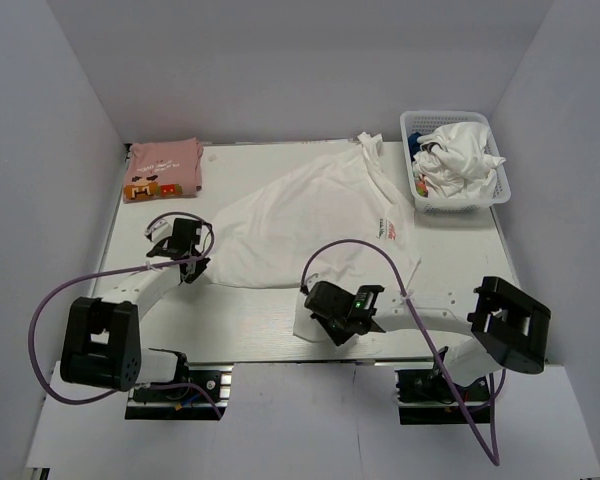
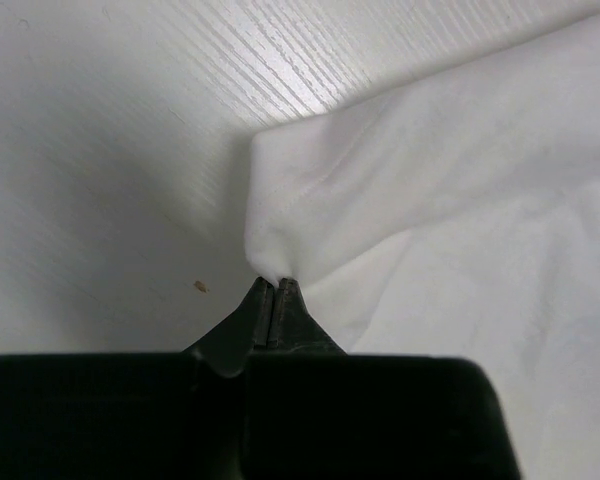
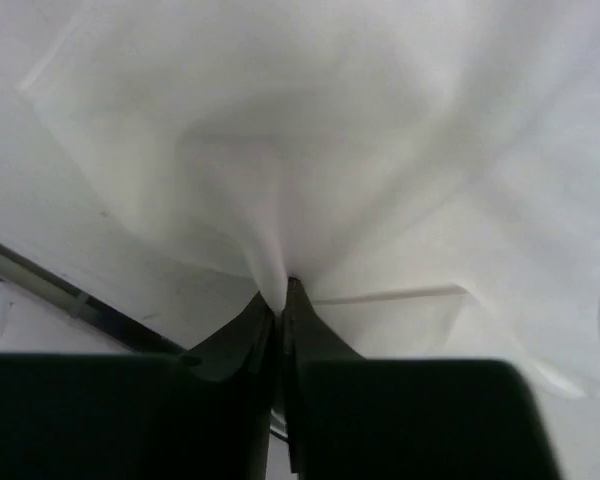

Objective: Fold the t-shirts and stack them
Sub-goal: Flatten out the tshirt

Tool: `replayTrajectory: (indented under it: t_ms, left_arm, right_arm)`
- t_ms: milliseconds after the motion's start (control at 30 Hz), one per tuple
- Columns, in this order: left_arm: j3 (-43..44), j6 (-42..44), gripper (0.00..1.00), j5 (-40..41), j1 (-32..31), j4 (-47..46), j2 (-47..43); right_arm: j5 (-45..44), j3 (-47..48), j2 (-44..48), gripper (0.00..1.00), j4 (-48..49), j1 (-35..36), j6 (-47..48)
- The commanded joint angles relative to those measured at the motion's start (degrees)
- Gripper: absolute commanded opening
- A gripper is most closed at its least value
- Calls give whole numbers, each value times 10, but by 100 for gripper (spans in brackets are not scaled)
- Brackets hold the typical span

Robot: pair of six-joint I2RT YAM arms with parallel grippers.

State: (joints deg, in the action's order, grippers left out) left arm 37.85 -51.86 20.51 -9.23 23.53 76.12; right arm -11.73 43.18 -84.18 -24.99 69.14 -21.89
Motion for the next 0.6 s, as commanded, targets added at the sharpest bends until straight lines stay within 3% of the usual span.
replayTrajectory:
  t_ms: [0, 267, 300, 333, 400, 433, 533, 567]
  left_arm:
    - [-8, 5, 0, -9, -3, 0, -32]
    - [52, 54, 0, -28, -8, -27, -97]
    - [63, 61, 0, -28, -8, -27, -105]
    - [88, 61, 0, -28, -8, -27, -115]
    - [116, 78, 0, -35, -8, -34, -127]
    - [143, 78, 0, -40, -8, -39, -127]
    - [192, 83, 0, -24, -8, -39, -152]
    - [202, 91, 0, -24, -8, -54, -158]
  right_arm:
    - [-68, -29, -27, 0, -35, 4, -71]
    - [-360, 81, 102, 0, -74, -31, -154]
    - [-459, 95, 117, 0, -69, -49, -156]
    - [-488, 122, 130, 0, -53, -55, -153]
    - [-556, 155, 153, 0, 5, -78, -64]
    - [-573, 175, 158, 0, 83, -84, 14]
    - [-582, 220, 198, 0, 158, -98, 160]
    - [-577, 227, 208, 0, 243, -104, 188]
